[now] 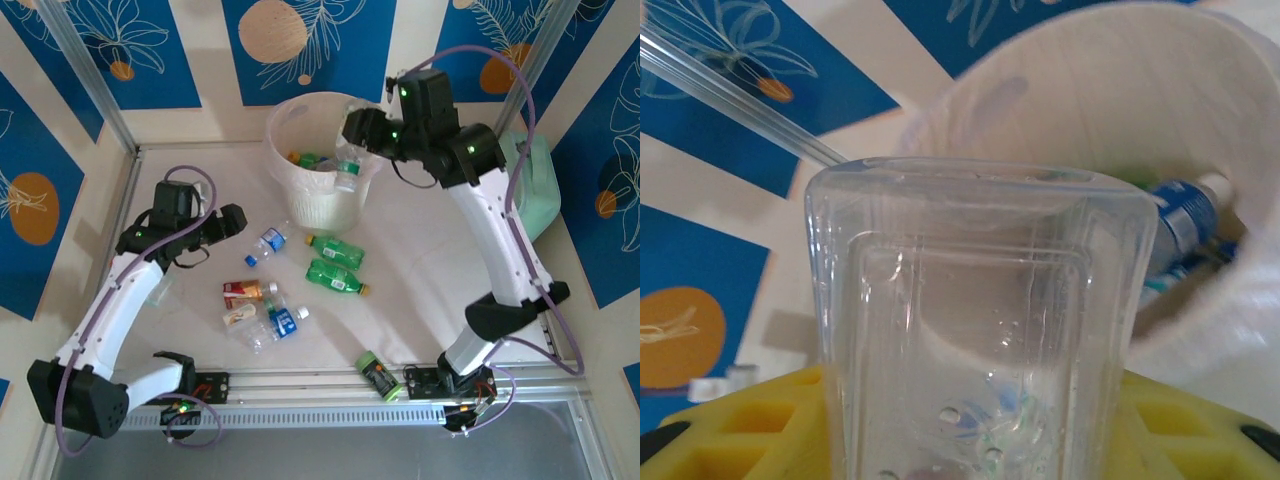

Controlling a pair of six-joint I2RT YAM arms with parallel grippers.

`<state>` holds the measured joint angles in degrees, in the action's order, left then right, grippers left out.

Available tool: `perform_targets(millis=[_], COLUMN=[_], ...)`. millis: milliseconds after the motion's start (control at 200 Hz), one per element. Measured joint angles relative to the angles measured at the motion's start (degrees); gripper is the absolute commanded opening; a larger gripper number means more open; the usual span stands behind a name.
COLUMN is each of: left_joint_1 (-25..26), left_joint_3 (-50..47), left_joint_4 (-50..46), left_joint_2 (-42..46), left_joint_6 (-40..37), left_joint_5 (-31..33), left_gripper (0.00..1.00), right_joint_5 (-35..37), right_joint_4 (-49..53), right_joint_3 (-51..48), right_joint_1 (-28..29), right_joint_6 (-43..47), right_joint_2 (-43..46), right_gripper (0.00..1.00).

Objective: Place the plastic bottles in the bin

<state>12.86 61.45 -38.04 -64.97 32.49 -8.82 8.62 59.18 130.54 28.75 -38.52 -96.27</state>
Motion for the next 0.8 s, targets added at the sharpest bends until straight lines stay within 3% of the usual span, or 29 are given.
perform_targets(millis=[210, 390, 585, 800], left_joint_1=[-0.1, -0.1, -0.1, -0.1], left_joint_3=[0.0, 0.0, 0.1, 2.2], left_joint_4=[2.9, 5.6, 7.3, 8.5], left_joint_2=[-6.4, -12.1, -15.9, -20.3], left_joint_6=[-2.8, -4.2, -5.1, -7.0], left_joint_5=[0.0, -0.7, -1.7, -2.6], left_gripper=[0.90, 0.91, 0.93, 0.94], right_joint_5=[-9.9, -15.9, -18.7, -18.9], right_joint_4=[0.2, 0.0, 0.1, 0.1], right_joint_3=[15.7, 18.8, 18.8, 18.9], right_joint_1=[-4.7, -7.8, -8.8, -9.0], right_joint_6=[-2.4, -5.6, -6.9, -5.7], right_joint_2=[-15.6, -24.7, -28.1, -28.0], right_gripper=[0.52, 0.59, 0.79, 0.82])
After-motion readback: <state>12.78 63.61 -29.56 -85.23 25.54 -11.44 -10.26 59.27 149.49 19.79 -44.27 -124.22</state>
